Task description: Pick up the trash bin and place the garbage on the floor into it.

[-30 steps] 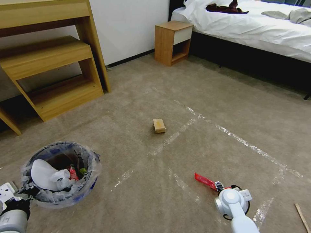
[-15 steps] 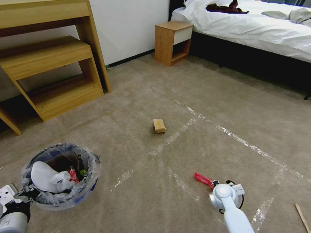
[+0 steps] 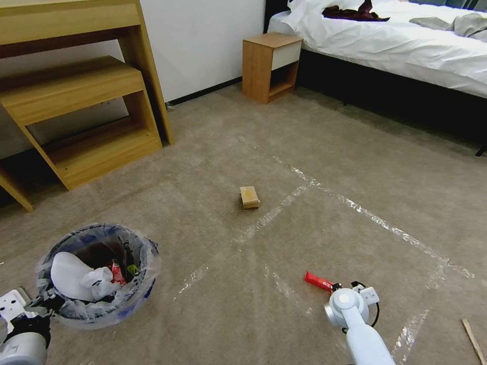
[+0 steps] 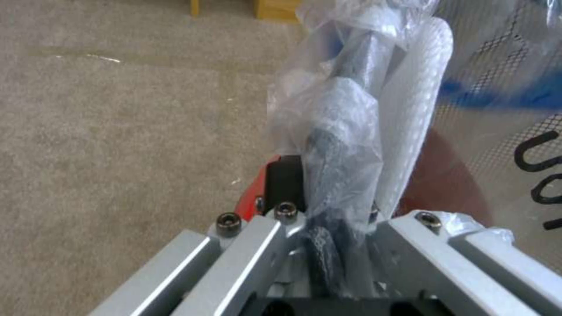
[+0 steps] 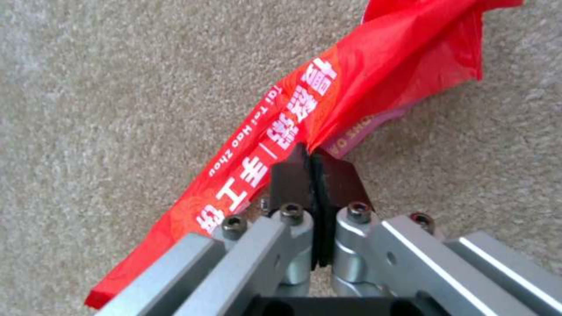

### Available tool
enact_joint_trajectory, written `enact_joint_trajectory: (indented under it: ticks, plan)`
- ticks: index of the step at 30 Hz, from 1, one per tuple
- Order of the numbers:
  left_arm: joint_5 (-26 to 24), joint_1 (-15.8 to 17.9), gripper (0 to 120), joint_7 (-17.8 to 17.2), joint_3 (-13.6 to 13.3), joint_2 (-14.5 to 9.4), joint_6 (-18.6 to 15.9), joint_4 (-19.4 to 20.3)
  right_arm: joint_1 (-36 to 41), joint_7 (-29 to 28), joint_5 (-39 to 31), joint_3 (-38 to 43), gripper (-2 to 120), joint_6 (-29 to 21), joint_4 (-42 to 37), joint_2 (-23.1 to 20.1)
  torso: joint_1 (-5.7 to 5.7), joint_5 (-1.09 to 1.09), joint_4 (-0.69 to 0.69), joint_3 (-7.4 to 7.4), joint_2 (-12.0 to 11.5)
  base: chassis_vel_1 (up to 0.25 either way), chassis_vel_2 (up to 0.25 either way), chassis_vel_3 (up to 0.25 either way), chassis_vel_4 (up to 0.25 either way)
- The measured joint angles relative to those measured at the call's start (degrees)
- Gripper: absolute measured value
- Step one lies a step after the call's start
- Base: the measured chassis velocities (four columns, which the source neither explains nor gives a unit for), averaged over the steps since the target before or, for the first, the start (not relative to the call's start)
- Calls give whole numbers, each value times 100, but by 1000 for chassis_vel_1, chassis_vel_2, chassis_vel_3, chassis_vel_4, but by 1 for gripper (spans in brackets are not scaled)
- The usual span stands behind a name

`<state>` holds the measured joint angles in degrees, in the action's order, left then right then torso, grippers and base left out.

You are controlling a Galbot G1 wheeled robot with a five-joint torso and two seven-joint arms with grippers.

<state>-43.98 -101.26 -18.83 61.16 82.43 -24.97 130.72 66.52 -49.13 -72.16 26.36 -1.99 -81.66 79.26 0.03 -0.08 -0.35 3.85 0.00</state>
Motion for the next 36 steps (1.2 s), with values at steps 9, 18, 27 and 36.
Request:
enact_joint_trajectory:
  ticks: [9,18,27,36]
  plan:
    - [9,7,0,2,-2,-9,1,-2,142,223,171,-79,0,116,-168,-87,0,1,0,0,0,0,0,0,0]
    - [-46,77,0,-9,-15,-59,-50,-33,469,815,215,-56,0,517,-1451,-458,0,0,0,0,0,0,0,0,0]
    - [-127,117,0,-50,-73,-99,-184,-10,452,1197,558,-604,0,645,-2624,-1263,0,2,0,0,0,0,0,0,0]
    - [-430,404,0,-166,-207,-283,-459,-38,-590,2058,509,-1545,0,964,-4018,-2736,0,-1,-1,0,0,0,0,0,0]
